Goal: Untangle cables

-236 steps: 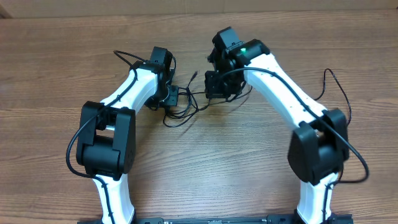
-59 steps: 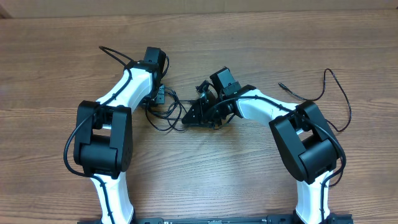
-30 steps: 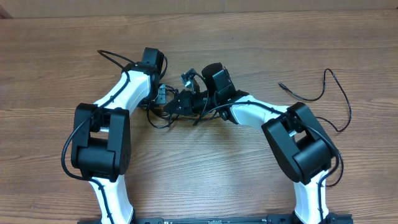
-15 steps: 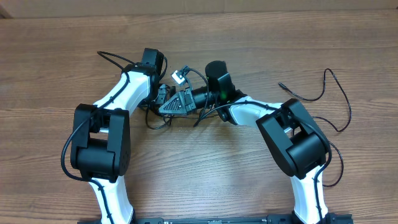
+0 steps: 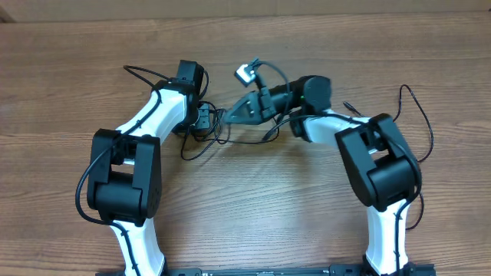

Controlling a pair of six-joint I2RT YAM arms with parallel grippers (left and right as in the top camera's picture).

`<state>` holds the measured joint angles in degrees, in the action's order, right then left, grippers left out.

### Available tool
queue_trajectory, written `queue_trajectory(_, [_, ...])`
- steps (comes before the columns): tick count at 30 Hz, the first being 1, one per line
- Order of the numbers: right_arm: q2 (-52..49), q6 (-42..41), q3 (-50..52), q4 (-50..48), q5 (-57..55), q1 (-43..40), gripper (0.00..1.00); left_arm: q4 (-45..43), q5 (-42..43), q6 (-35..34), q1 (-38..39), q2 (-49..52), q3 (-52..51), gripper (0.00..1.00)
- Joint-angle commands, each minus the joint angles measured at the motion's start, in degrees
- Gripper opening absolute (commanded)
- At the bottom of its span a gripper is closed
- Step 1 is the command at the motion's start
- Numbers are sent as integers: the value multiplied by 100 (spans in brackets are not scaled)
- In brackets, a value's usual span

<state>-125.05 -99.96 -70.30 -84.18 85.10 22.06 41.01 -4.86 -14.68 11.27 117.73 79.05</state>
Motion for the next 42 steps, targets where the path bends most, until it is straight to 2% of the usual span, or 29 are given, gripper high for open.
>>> queue_trajectory(1, [162, -656, -332, -39, 313, -404, 4, -61, -98, -79, 33, 339, -289, 16])
queue_trajectory(8, [162, -654, -378, 223, 481, -1163, 4, -59, -1248, -76, 26, 339, -289, 17])
queue_trajectory(13, [160, -654, -376, 280, 481, -1528, 4, -90, -1834, -76, -24, 339, -289, 17])
queue_trajectory(17, [160, -651, -376, 549, 481, -1805, 4, -216, -2065, -79, -199, 339, -289, 22])
queue_trajectory(24, [160, -649, -308, 546, 481, -1788, 4, -348, -1097, -39, -365, 339, -284, 23])
queue_trajectory(26, [160, -638, -278, 544, 481, -1690, 19, -127, -964, 179, -363, 321, -153, 27])
queue_trajectory(30, [160, -444, -278, 546, 481, -1482, 36, 896, -918, 245, -365, 271, 654, 33])
queue_trajectory(35, [160, 2, -278, 828, 380, -1237, 37, 2170, -90, 254, -380, 221, 2127, 41])
queue_trajectory(36, [160, 240, -278, 1119, 286, -1189, 37, 2391, 140, 271, -382, 221, 2437, 42])
queue_trajectory(40, [160, 1606, -278, 2903, -284, -1097, 38, 2992, 686, 337, -422, 221, 3314, 60])
queue_trajectory(42, [160, 2588, -278, 4072, -737, -1088, 38, 3187, 732, 330, -448, 221, 3497, 62])
